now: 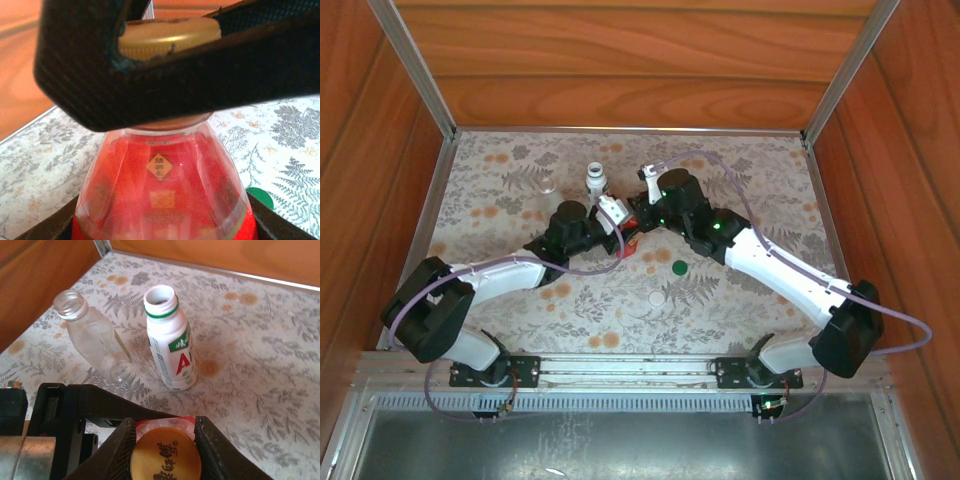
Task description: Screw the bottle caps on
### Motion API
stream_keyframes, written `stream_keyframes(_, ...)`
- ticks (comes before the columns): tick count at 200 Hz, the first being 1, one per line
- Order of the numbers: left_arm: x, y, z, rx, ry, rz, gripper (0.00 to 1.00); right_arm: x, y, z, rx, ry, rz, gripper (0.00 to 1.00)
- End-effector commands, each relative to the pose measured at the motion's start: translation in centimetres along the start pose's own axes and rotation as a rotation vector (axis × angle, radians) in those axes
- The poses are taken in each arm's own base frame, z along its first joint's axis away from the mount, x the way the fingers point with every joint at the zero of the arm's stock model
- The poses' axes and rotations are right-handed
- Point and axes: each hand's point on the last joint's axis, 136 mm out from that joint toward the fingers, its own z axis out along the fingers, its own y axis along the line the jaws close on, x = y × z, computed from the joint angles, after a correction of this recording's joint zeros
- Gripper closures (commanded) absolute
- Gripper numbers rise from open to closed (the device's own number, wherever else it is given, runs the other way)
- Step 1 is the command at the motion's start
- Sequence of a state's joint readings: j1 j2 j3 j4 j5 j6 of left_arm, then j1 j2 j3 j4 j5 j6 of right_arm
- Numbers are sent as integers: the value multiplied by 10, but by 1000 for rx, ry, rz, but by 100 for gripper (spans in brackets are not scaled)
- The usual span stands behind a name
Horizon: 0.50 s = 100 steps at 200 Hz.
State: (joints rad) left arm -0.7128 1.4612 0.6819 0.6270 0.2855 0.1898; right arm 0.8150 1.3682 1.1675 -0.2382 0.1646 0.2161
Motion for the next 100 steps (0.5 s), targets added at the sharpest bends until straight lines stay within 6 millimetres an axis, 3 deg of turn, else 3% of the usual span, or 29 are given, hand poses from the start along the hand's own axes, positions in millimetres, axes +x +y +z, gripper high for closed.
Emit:
stream_keyframes(1,-21,-11,-13,53,-91,70,44,-21,-13,-18,-3,-97,-88,75)
stream_keyframes(24,-11,-28,-24,197,-100,48,44,-27,12,-45,-179,-149,-197,58)
stream_keyframes(53,-13,-52,-43,375,-135,30,44,-14,33,-73,-335,-129,-316,38)
stream_keyframes(76,-16,-74,-59,520,-167,30,43,-4,46,-90,-430,-114,-347,34)
stream_keyframes(100,-22,-93,-74,652,-193,22,43,8,73,-109,-618,-82,-378,34)
